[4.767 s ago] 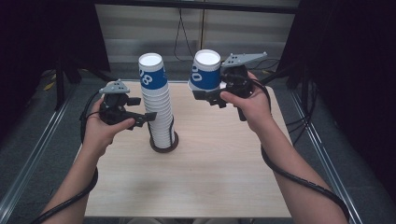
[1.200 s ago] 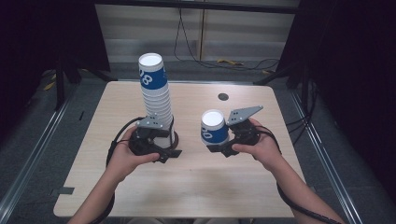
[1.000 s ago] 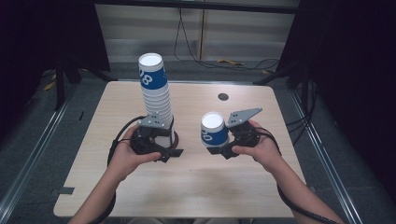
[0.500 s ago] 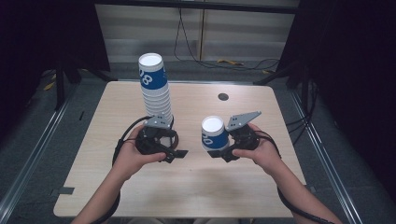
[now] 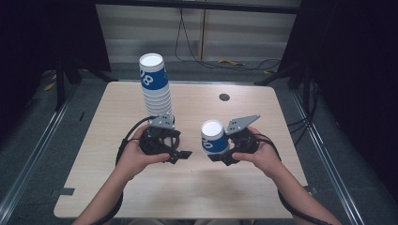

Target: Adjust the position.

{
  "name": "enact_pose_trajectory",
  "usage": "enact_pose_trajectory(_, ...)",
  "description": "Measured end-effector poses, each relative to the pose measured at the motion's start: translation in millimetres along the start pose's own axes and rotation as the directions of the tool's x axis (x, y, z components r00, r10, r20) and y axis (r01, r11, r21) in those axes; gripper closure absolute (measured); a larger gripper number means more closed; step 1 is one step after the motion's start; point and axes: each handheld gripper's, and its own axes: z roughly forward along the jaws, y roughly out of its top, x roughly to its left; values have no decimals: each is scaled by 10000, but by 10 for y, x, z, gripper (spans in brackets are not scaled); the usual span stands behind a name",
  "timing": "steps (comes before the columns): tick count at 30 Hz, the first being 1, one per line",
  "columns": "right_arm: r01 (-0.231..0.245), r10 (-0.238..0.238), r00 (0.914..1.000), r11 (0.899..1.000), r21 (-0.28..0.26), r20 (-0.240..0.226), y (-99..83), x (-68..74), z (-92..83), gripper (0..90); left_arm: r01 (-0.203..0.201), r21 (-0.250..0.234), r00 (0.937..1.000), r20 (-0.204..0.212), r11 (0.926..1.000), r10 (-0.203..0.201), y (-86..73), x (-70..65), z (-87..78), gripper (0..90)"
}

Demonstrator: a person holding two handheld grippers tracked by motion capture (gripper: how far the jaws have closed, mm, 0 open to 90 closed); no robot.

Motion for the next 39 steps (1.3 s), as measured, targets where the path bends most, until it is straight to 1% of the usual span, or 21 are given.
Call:
enact_pose_trajectory(9, -1, 3, 9999, 9999, 156, -111, -24, 17, 57, 204, -22, 95, 10000, 79, 10000, 21, 10, -6, 30, 153)
enact_pose_trajectory(10, 18, -16, 9999, 9998, 181, -103, -28, 20, 62, 204, -23, 87, 10000, 75, 10000, 22, 14, -5, 33, 153)
enact_pose_trajectory(11, 17, -15, 9999, 9998, 191, -123, -33, 23, 69, 204, 19, -28, 10000, 70, 10000, -18, 16, -3, 41, 153)
enact_pose_trajectory(17, 21, -14, 9998, 9995, 316, -218, -69, 28, 123, 204, -27, -53, 9998, 220, 10000, 28, 26, -18, 69, 153)
enact_pose_trajectory(18, 16, -8, 9998, 9994, 352, -211, -70, 31, 130, 204, -61, 55, 9998, 212, 10000, 60, 27, -22, 70, 153)
enact_pose_trajectory(20, 37, -28, 9997, 9993, 365, -248, -68, 34, 143, 204, -72, 55, 9997, 234, 10000, 70, 25, -26, 88, 153)
enact_pose_trajectory(21, 34, -25, 9997, 9993, 372, -251, -65, 34, 147, 205, -65, 117, 9998, 184, 9999, 63, 26, -33, 94, 153)
enact_pose_trajectory(23, 57, -46, 9995, 9993, 358, -309, -56, 38, 155, 204, -118, 185, 9997, 222, 9998, 114, 31, -40, 109, 153)
enact_pose_trajectory(28, 71, -57, 9994, 9990, 433, -328, -51, 40, 186, 204, -137, 171, 9995, 284, 9998, 132, 55, -51, 127, 153)
enact_pose_trajectory(29, 72, -57, 9994, 9989, 467, -328, -53, 43, 193, 204, -161, 238, 9995, 268, 9996, 155, 64, -49, 124, 153)
enact_pose_trajectory(30, 55, -37, 9993, 9988, 482, -359, -54, 44, 199, 204, -162, 133, 9994, 295, 9998, 158, 66, -50, 131, 153)
enact_pose_trajectory(34, 94, -73, 9992, 9985, 534, -388, -54, 48, 219, 204, -141, 113, 9992, 367, 9998, 137, 83, -58, 146, 153)
enact_pose_trajectory(39, 123, -96, 9989, 9983, 573, -464, -48, 52, 235, 204, -193, 186, 9987, 466, 9996, 184, 108, -69, 166, 153)
